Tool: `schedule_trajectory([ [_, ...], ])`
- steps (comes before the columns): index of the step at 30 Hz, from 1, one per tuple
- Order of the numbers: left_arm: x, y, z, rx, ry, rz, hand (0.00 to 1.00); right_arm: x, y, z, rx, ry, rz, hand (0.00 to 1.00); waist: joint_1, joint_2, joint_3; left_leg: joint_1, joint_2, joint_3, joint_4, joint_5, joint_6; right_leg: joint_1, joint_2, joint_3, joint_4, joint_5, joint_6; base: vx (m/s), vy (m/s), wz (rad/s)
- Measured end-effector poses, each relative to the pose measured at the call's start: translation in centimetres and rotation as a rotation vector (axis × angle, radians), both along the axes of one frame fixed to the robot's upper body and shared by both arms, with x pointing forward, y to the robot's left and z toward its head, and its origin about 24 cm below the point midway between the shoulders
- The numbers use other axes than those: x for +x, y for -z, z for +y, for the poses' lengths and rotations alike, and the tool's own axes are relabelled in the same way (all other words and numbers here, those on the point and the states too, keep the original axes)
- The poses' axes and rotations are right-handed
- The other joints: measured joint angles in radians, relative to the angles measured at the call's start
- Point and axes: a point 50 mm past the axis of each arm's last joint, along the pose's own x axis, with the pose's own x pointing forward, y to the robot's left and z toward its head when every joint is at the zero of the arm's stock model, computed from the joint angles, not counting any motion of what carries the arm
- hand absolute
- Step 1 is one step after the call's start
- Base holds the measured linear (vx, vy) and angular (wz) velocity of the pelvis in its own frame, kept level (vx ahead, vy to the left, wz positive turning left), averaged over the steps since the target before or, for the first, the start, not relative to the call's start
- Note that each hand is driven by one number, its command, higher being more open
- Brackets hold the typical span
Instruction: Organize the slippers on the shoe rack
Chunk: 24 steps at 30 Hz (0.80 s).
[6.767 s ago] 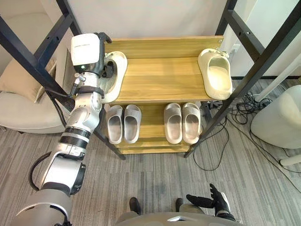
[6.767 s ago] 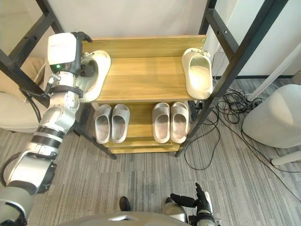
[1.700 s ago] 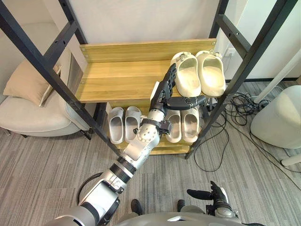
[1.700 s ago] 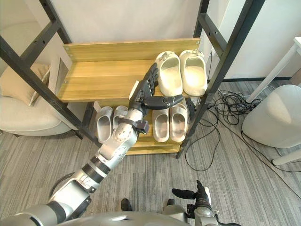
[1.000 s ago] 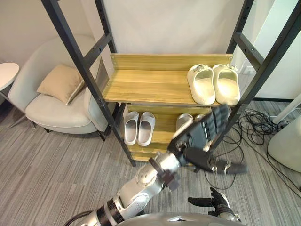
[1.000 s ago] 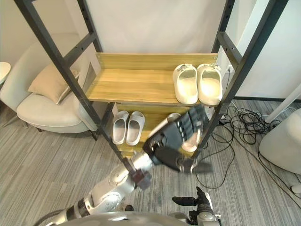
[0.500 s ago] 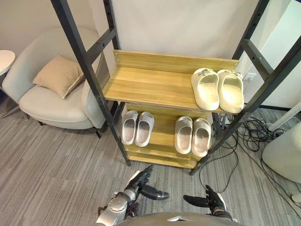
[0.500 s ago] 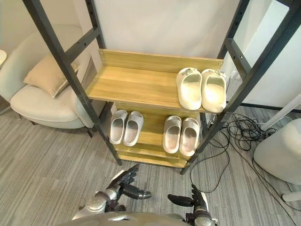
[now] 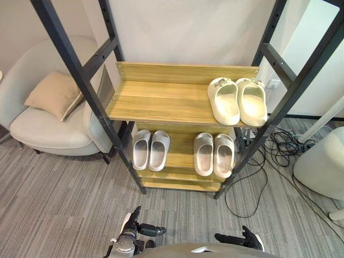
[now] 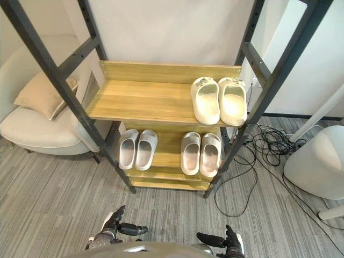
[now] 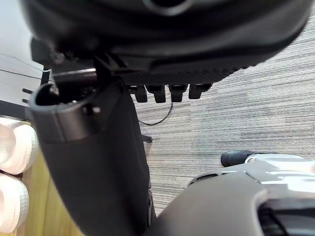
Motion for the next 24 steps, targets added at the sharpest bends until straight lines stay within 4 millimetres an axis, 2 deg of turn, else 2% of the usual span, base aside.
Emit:
schedule_trajectory([
  [3,0.1,0.1,0.0,0.007,-0.036,-0.001,1.00,0.9,-0.2,-0.1,-0.013,-0.011,-0.019,1.00,-0.002,0.007,0.019,0.001,0.003,0.036,0.002,-0.005,-0.001,-0.031,0.001,0.039,0.027,-0.003,-0.002,0.02,0.019,-0.40],
  [6,0.7,-0.1,0.0,0.009,-0.033,-0.016,1.00,1.7,-0.3,0.0,-0.014,-0.015,-0.032,1.00,0.002,0.002,0.049,0.002,0.001,0.048,0.006,-0.006,0.000,-0.080,-0.006,0.052,0.131,-0.048,-0.001,0.00,0.001,-0.10],
  [7,1.0,-0.2,0.1,0.014,-0.032,-0.021,1.00,1.7,-0.2,0.1,-0.012,-0.009,-0.035,1.00,0.003,-0.008,0.058,-0.006,-0.006,0.037,0.017,-0.004,0.002,-0.126,-0.018,0.049,0.236,-0.089,-0.002,-0.03,-0.027,0.16],
  [10,1.7,-0.3,0.1,0.015,-0.030,-0.038,1.00,2.4,-0.4,0.3,-0.011,-0.016,-0.056,1.00,0.004,-0.011,0.059,-0.073,-0.007,-0.025,0.090,-0.025,0.008,-0.166,-0.030,0.043,0.327,-0.114,0.005,-0.06,-0.030,0.53],
  [12,1.9,-0.4,0.0,0.016,-0.030,-0.046,1.00,2.5,-0.4,0.3,-0.005,-0.007,-0.060,1.00,0.013,-0.015,0.060,-0.107,-0.008,-0.054,0.116,-0.027,0.008,-0.167,-0.032,0.054,0.328,-0.133,0.001,-0.11,-0.076,0.62],
  [13,2.2,-0.5,-0.1,0.016,-0.035,-0.055,1.00,2.6,-0.4,0.3,-0.002,-0.001,-0.063,1.00,0.021,-0.026,0.060,-0.141,-0.016,-0.080,0.141,-0.026,0.007,-0.165,-0.030,0.081,0.318,-0.166,-0.004,-0.13,-0.103,0.60],
  [16,2.4,-0.6,0.0,0.013,-0.077,-0.068,1.00,3.1,-0.6,0.1,-0.012,-0.031,-0.072,1.00,0.032,-0.006,0.068,-0.183,0.002,-0.118,0.170,-0.019,-0.003,-0.171,-0.004,0.054,0.305,-0.159,-0.020,-0.10,-0.075,0.40],
  [17,2.4,-0.6,0.0,0.017,-0.079,-0.069,1.00,3.2,-0.7,-0.2,-0.022,-0.034,-0.076,1.00,0.045,0.008,0.068,-0.209,0.018,-0.139,0.172,-0.009,-0.013,-0.182,0.017,0.037,0.294,-0.148,-0.035,-0.13,-0.125,0.46],
  [19,2.8,-0.7,-0.2,0.012,-0.075,-0.078,1.00,3.6,-0.8,-0.5,-0.039,-0.030,-0.086,1.00,0.046,0.024,0.087,-0.233,0.031,-0.187,0.165,0.017,-0.025,-0.183,0.035,-0.008,0.286,-0.141,-0.045,-0.09,-0.136,0.63],
  [20,2.8,-0.7,-0.5,0.005,-0.077,-0.078,1.00,3.7,-0.9,-0.9,-0.051,-0.032,-0.090,1.00,0.047,0.040,0.096,-0.248,0.043,-0.215,0.155,0.049,-0.033,-0.185,0.051,-0.043,0.292,-0.139,-0.056,-0.08,-0.121,0.71],
  [22,3.0,-0.7,-0.7,0.004,-0.077,-0.084,1.00,4.1,-1.0,-0.9,-0.056,-0.031,-0.098,1.00,0.046,0.040,0.098,-0.267,0.038,-0.206,0.097,0.148,-0.027,-0.194,0.043,-0.097,0.273,-0.127,-0.081,-0.12,-0.090,0.91],
  [23,3.9,-1.0,-0.8,0.003,-0.069,-0.104,1.00,4.7,-1.2,-0.8,-0.056,-0.023,-0.111,1.00,0.045,0.031,0.106,-0.302,0.041,-0.102,0.207,0.071,0.013,-0.198,0.026,-0.155,0.246,-0.104,-0.099,-0.10,-0.064,0.94],
  [24,4.1,-1.1,-0.8,0.003,-0.068,-0.107,1.00,4.9,-1.2,-0.8,-0.054,-0.022,-0.118,1.00,0.046,0.028,0.107,-0.311,0.041,-0.065,0.270,0.021,0.022,-0.199,0.019,-0.175,0.243,-0.100,-0.101,-0.08,-0.077,0.97],
])
